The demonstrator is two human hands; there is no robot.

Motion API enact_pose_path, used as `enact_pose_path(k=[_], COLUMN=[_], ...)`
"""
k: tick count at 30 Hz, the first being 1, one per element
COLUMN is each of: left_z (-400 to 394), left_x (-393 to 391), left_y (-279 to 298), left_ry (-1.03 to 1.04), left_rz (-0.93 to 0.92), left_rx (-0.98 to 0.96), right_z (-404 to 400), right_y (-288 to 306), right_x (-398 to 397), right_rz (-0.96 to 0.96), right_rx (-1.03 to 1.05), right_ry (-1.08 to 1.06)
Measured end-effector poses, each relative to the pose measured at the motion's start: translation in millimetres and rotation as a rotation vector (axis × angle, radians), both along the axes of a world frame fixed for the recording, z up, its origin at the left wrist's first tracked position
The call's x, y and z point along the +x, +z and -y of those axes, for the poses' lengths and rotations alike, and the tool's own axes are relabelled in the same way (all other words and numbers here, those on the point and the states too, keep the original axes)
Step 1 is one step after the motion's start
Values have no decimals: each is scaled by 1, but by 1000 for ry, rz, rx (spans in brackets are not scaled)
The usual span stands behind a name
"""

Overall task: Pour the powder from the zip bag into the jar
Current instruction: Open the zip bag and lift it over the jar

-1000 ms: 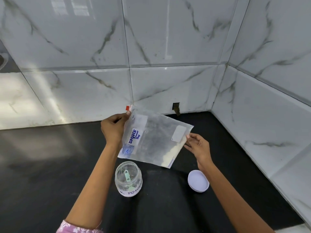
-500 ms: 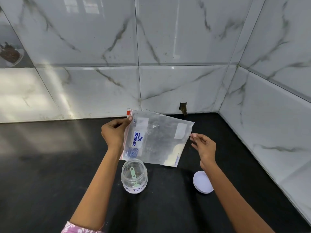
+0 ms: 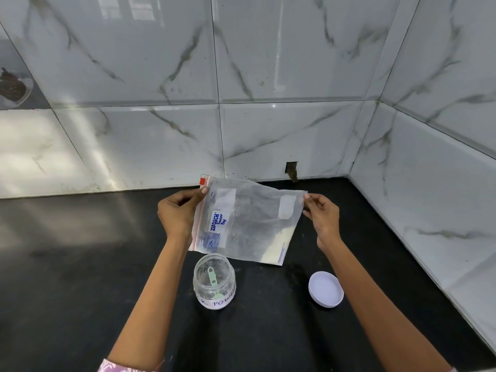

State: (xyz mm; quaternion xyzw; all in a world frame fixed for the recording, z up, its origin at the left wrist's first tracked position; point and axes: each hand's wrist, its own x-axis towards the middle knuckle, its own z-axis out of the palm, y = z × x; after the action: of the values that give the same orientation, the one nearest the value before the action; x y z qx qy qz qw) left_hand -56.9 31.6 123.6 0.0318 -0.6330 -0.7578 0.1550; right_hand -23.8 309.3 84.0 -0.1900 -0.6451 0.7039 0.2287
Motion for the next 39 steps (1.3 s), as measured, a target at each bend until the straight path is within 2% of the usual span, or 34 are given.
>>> enact_pose_path(k=[3, 7, 11, 13, 16, 18, 21, 26, 33, 39], left_z=[2, 5, 7, 8, 9, 8, 8, 9, 18, 33], left_x=[0, 1, 2, 1, 2, 2, 2, -3, -11, 0], left_y=[-2, -9, -13, -14, -15, -15, -14, -6, 22, 47], left_ry=[20, 45, 60, 63, 69, 63, 55, 70, 69, -136], left_rz=[-4, 16, 36, 46, 60, 66, 78, 104, 50, -22], left_rx=[1, 6, 20, 19, 16, 11, 2, 21, 75, -13], right_z=[-1, 4, 0, -1, 0, 4, 14, 23, 14, 22], right_y=[1, 2, 1, -10, -35, -51, -70, -74, -26, 7], right_x=[-1, 0, 0, 1, 2, 3, 4, 7, 18, 42], right_rz=[-33, -37, -39, 44, 290, 395, 437, 376, 170, -23], right_rx=[13, 89, -11, -6, 100, 139, 219, 325, 135, 52], right_ry=[-19, 81, 86, 243, 468, 531, 557, 443, 481, 388])
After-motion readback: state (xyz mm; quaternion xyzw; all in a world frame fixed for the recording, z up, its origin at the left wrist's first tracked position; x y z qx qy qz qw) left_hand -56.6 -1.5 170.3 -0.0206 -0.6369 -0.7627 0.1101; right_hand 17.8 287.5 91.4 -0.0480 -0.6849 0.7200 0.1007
